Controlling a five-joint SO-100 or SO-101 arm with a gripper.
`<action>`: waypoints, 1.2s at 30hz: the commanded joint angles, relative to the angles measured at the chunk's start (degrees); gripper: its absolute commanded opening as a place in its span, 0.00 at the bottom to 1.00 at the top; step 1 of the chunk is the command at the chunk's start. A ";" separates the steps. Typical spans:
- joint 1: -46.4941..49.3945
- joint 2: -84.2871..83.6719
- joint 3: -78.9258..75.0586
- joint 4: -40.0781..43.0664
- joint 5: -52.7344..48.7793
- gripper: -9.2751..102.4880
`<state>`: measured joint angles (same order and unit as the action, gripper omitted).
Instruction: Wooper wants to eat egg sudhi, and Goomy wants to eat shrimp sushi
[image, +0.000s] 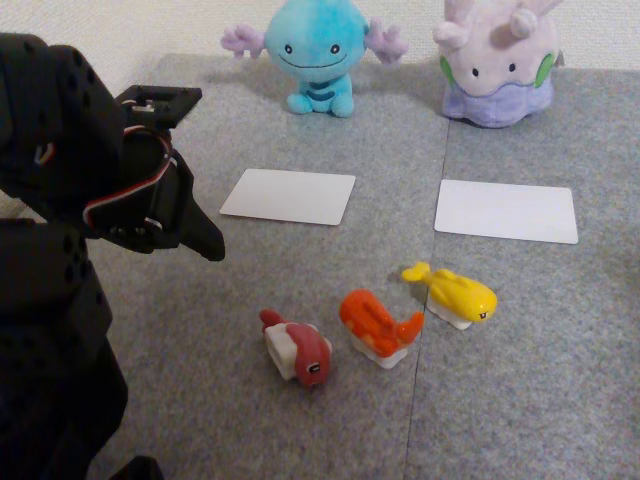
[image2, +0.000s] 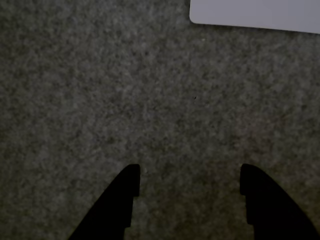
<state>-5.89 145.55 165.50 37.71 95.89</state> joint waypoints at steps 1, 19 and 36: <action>7.29 20.57 3.52 2.81 0.26 0.30; 7.65 20.57 3.52 2.72 -0.44 0.30; 8.35 24.87 -2.29 5.98 -6.59 0.30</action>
<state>2.20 169.54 167.17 42.19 90.44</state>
